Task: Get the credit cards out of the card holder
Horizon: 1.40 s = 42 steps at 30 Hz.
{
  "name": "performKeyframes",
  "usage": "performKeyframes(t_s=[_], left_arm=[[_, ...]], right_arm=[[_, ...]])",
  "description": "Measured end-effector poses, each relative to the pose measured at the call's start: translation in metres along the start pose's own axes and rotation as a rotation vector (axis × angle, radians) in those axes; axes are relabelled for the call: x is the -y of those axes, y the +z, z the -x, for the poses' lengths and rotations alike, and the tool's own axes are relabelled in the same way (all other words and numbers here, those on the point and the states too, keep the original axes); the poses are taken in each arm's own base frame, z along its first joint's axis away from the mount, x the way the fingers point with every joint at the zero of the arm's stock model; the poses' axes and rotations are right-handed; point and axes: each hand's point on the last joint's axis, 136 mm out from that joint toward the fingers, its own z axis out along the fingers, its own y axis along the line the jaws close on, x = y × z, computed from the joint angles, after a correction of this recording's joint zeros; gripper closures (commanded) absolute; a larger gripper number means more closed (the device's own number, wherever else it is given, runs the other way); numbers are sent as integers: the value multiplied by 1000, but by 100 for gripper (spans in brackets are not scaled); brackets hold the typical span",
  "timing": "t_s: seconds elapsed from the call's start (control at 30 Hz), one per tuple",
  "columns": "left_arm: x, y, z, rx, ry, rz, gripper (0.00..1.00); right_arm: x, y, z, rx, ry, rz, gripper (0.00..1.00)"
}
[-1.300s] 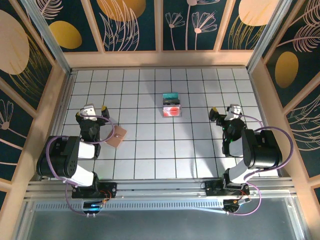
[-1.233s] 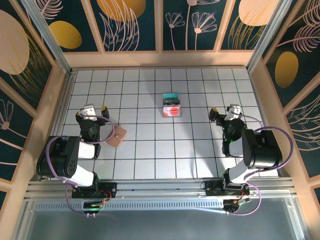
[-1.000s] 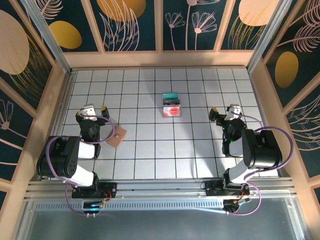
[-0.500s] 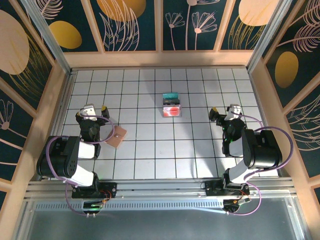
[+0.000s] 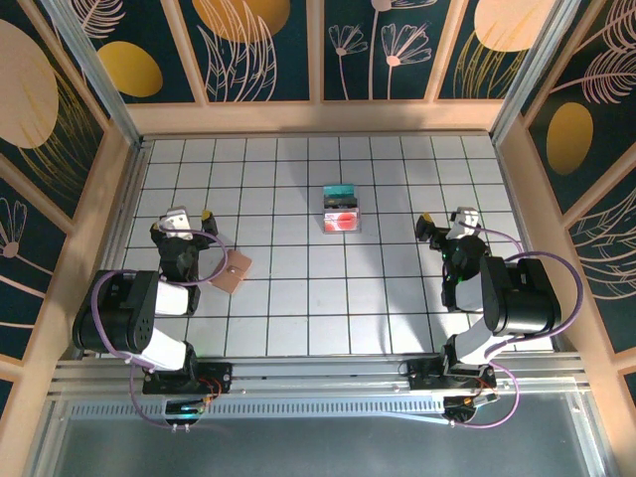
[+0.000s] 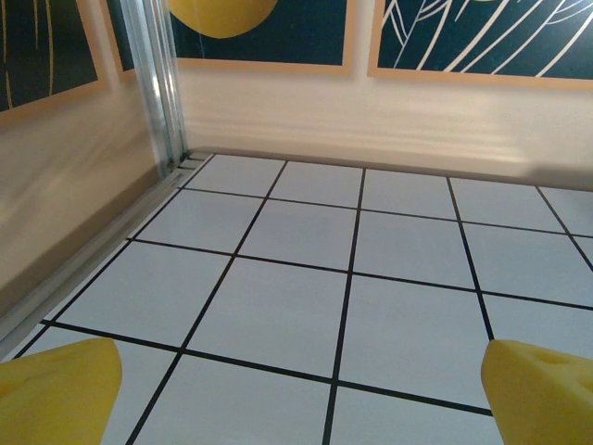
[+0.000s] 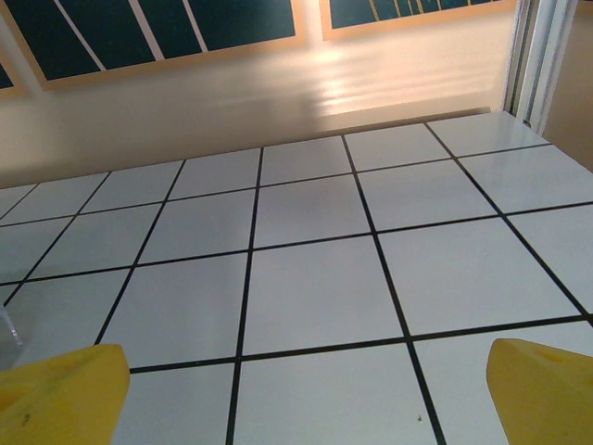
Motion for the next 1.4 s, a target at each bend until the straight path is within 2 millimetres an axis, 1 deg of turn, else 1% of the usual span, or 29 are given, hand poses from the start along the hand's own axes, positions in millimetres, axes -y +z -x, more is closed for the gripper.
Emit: performKeyframes(t_s=[0.4, 0.6, 0.77, 0.93, 1.03, 1.1, 1.23, 1.3, 1.4], left_arm=[[3, 1, 1, -15, 3, -15, 1], [5, -8, 30, 39, -9, -30, 1], [5, -15, 50, 65, -26, -31, 1], [7, -11, 65, 13, -81, -31, 1], [11, -8, 70, -35, -130, -40, 1], [13, -8, 66, -89, -169, -42, 1], [12, -12, 42, -241, -230, -19, 1], [13, -16, 27, -332, -261, -9, 1], [18, -26, 6, -454, -308, -17, 1]], right_arm=[[0, 0, 0, 0, 0, 0, 1], [0, 4, 3, -10, 1, -3, 1], [2, 0, 17, 23, 1, -20, 1], [7, -8, 35, 55, 14, -63, 1], [10, -12, 49, 74, 38, -85, 1], [10, -13, 59, 83, 63, -93, 1], [12, -14, 75, 98, 116, -109, 1], [13, -17, 79, 94, 146, -122, 1], [16, -20, 80, 69, 189, -144, 1]])
